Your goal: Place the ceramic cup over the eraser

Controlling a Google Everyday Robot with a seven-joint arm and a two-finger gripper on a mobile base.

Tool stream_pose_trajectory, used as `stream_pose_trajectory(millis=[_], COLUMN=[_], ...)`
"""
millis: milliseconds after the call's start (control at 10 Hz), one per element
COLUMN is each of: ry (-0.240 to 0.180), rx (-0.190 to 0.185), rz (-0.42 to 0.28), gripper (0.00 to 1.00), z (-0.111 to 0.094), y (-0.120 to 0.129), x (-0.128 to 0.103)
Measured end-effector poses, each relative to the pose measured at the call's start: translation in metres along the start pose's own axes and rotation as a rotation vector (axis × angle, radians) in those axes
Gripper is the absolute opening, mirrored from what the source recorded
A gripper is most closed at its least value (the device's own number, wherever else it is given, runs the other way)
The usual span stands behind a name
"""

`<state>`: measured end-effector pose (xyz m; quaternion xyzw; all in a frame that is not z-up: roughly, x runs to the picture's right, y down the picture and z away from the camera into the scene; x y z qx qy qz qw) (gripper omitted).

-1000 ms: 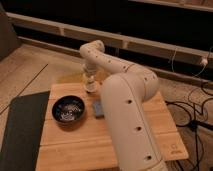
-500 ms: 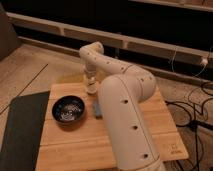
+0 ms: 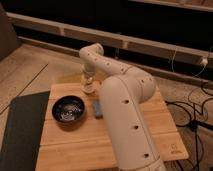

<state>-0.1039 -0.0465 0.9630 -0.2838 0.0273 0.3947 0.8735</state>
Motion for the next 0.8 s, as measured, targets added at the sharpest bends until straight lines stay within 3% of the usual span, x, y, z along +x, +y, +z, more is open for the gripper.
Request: stream_pose_trajectory(millis=[300,800], ry=[0.011,0.025], rx=[-0.007,-0.023], rz=[0.007,0.002], gripper=[0.03,0.56], z=[0.0013,0.0038], y=[-0.001,0.0016], x=[0.0059,0.0081])
